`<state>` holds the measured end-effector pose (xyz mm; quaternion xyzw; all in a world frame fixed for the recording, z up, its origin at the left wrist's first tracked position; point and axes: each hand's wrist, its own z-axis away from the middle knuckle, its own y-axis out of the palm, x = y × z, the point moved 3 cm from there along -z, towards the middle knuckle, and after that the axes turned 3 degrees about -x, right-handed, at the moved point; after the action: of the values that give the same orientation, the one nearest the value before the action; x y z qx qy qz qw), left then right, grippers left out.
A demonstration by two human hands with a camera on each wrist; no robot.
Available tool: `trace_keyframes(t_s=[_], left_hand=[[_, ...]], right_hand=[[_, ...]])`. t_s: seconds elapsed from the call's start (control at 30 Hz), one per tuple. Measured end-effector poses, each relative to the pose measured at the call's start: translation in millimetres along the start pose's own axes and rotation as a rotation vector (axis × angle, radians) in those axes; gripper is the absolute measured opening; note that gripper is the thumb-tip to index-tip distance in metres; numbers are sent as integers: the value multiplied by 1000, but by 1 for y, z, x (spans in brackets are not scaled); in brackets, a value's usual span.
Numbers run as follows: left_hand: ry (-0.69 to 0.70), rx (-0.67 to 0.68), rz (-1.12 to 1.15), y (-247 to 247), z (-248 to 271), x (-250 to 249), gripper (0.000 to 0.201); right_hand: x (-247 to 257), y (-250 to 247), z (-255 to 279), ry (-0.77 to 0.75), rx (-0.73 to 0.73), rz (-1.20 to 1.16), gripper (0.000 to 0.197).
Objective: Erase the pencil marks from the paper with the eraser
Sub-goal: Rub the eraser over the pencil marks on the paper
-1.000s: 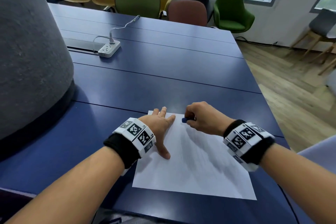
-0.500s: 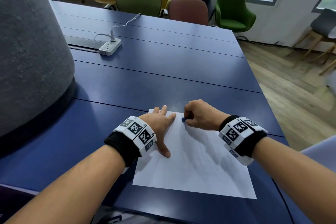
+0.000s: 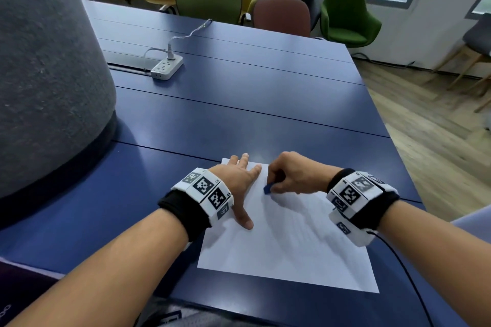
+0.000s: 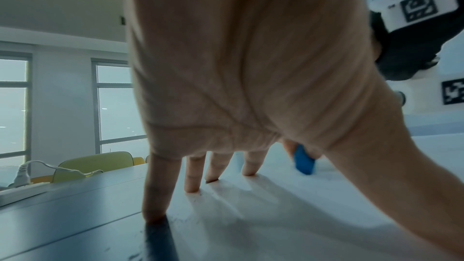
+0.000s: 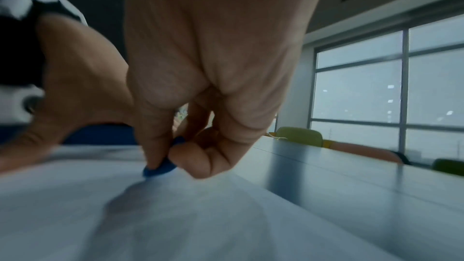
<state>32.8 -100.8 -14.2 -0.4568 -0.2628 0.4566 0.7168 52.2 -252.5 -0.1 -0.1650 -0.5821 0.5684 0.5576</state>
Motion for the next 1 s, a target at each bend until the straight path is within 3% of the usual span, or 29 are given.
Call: trace_keyframes(t_s=[0.1,0.17,0.23,0.3,0.47,0.53,0.67,0.8,0.87,1.0], left_hand=[[-5,1,-3,0,0,-1,136],[-9,-1,-1,1,0,0,136],[-11,0,-2,1,-1,0,136],[-10,4,-2,1,-1,0,137],[-7,5,-2,3,-3,1,138],[-6,5,-2,3,-3,1,137],[-9,0,-9,3,-3,1,137],[-6,4,11,3,-3,1,136],[-4,4,8,3,-3,1,136],[-6,-4,-8,5,-4,1,138]], right_hand=[[-12,-7,-5,32,-171,25,21],[-9,-1,1,10,-76,-23,17],[-1,6,9,7,131,-86,7],[0,5,9,26,200,-125,12],[-16,-7,-2,107,-128,-205,13],[-13,1,3,78,-107,-225,13],[-2,9,11,15,101,-178,17],[-14,-2,3,77,-125,-195,15],[-13,1,7,58,-157,-187,11],[3,14,20,2,174,-126,11]])
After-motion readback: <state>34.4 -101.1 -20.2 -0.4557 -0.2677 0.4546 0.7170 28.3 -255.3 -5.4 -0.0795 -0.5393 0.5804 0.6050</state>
